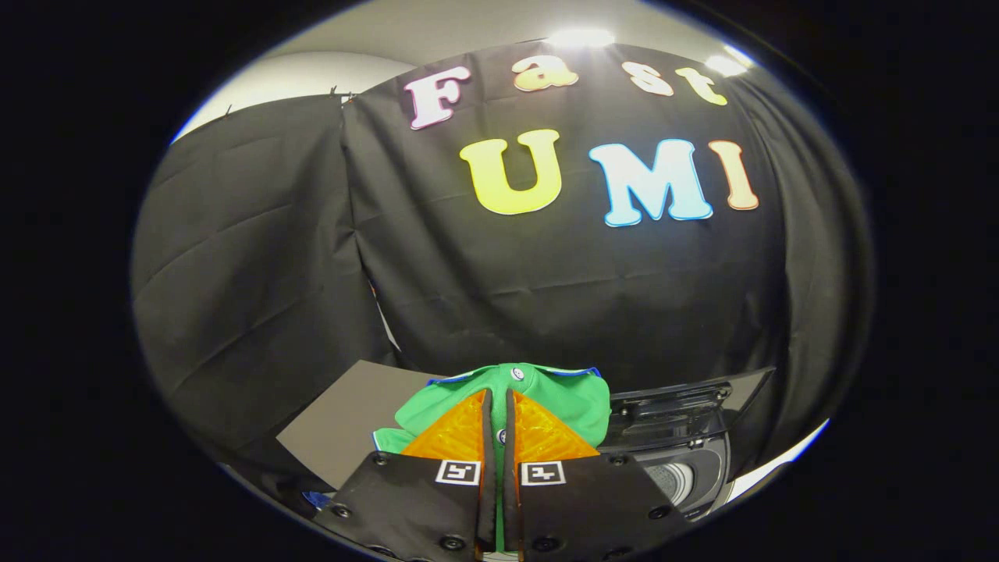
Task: Put the clothes into the washing machine and then close the washing machine lid.
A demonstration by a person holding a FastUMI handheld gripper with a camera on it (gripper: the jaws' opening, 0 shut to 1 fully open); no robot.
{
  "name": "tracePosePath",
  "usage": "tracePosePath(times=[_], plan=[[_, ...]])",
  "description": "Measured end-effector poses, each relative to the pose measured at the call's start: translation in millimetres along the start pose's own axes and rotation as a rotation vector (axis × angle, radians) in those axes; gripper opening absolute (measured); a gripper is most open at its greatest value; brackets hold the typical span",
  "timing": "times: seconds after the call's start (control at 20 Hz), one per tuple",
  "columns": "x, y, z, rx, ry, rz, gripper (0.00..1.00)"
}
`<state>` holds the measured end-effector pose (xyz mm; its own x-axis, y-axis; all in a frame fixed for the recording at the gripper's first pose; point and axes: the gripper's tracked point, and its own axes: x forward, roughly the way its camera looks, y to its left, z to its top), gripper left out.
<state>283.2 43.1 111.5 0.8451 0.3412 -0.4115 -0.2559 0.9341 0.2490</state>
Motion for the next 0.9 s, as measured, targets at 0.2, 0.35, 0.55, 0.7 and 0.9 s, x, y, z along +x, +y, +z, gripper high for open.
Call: tracePosePath(times=[0.2, 0.35, 0.55, 0.7, 0.9], plan=[[-1.1, -37.6, 2.2, 0.019, -0.003, -0.032, 0.05], [-2.3, -61.2, 0.1, 0.027, 0.004, -0.047, 0.05], [-6.1, -89.0, -10.9, 0.03, 0.023, -0.068, 0.05], [-6.5, -108.7, -21.0, 0.04, 0.045, -0.081, 0.05], [-10.2, -130.8, -28.5, 0.042, 0.066, -0.092, 0.05]])
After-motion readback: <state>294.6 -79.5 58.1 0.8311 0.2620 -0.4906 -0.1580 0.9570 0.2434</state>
